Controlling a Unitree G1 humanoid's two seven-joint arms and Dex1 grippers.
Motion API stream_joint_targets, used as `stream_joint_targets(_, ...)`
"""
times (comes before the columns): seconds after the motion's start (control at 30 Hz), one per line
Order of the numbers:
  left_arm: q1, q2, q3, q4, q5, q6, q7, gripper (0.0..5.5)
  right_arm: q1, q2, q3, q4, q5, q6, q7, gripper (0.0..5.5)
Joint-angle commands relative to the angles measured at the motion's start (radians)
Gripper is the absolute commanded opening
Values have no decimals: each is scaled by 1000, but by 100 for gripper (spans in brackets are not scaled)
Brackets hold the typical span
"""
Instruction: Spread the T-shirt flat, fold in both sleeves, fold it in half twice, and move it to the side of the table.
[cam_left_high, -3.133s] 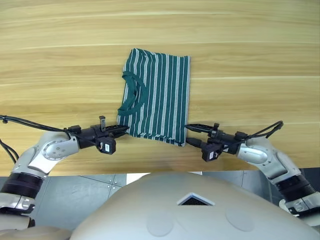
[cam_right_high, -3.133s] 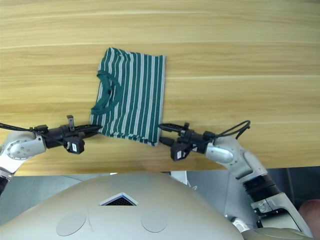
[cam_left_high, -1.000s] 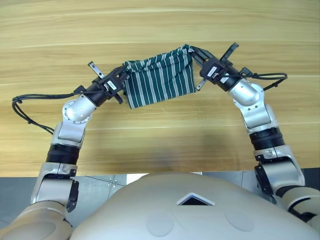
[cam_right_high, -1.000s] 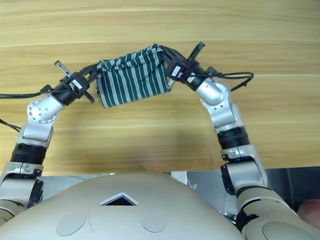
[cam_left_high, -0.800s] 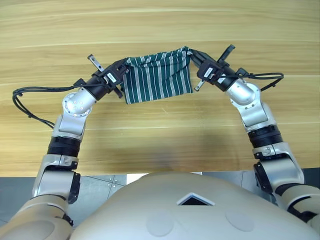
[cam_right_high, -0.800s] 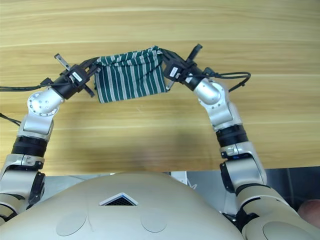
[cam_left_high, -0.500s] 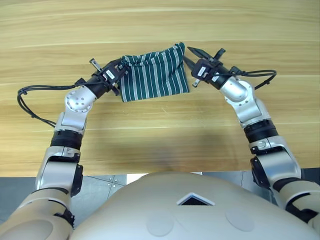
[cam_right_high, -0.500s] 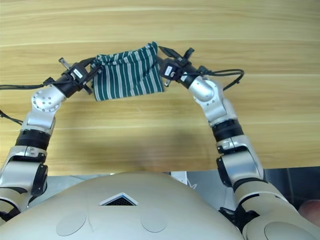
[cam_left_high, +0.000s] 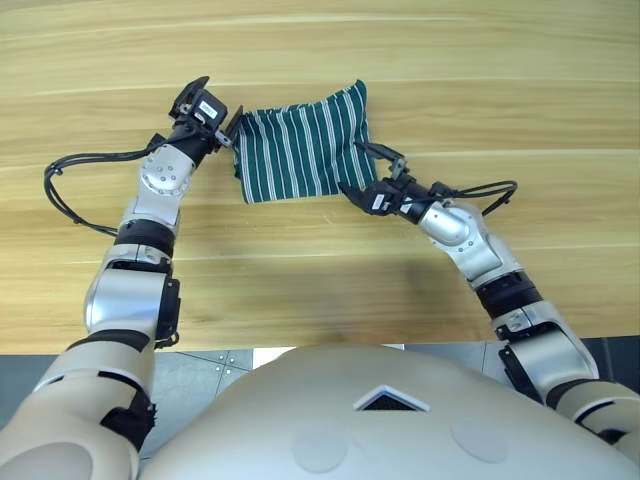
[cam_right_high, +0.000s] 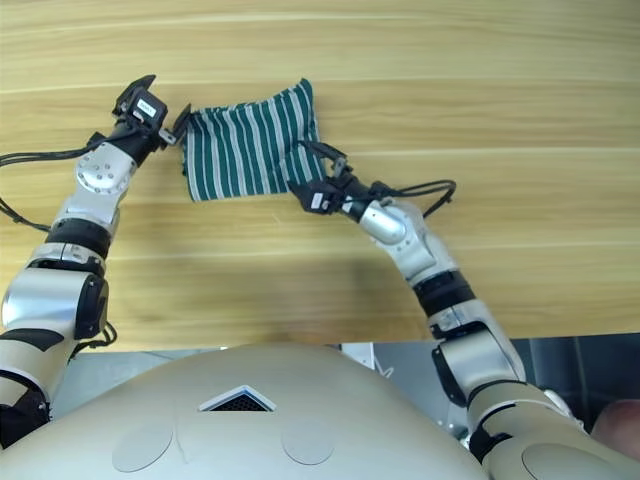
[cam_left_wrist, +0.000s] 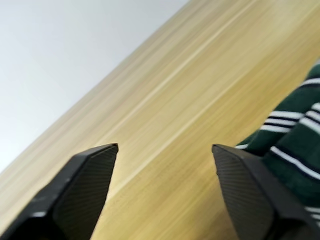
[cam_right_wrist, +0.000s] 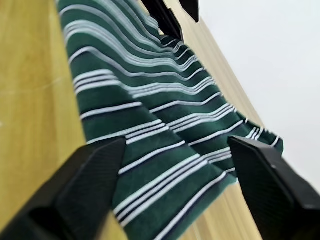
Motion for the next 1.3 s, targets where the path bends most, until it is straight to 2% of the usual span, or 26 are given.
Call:
stream_joint_targets(0.03, -34, -7, -7, 81, 25, -1, 33, 412, -18, -20, -12, 101, -27, 19, -31, 455)
stream_joint_targets(0.17, -32, 1, 2, 116, 23, -13, 51, 487, 10, -40, -14, 132, -11, -11, -37, 532)
stream_joint_targets(0.27, -32, 11, 14, 135, 19, -11, 79, 533, 79, -74, 4, 43, 27, -59, 19, 540)
stream_joint_targets(0.47, -36, 12, 55, 150, -1, -14, 145, 537, 97, -69, -22, -182, 227, -32, 150, 540)
stream_joint_targets(0.6, -1, 11, 161, 84, -97, -103, 204, 537, -18, 97, -74, -221, 362, 110, 114, 540)
stream_joint_targets(0.77, 129, -72, 269, -93, -266, -171, 171, 537, -249, 362, -134, 106, 454, 292, 35, 540)
stream_joint_targets(0.87, 186, -113, 280, -190, -311, -153, 145, 537, -361, 472, -182, 393, 460, 373, -45, 540)
stream_joint_targets(0.97, 210, -134, 279, -258, -331, -121, 125, 537, -462, 532, -244, 642, 481, 451, -102, 540)
stream_joint_targets(1.13, 234, -155, 279, -329, -340, -78, 117, 537, -560, 522, -367, 870, 520, 532, -186, 540)
stream_joint_targets(1.3, 247, -161, 296, -341, -353, -68, 111, 537, -666, 366, -529, 972, 562, 564, -387, 540)
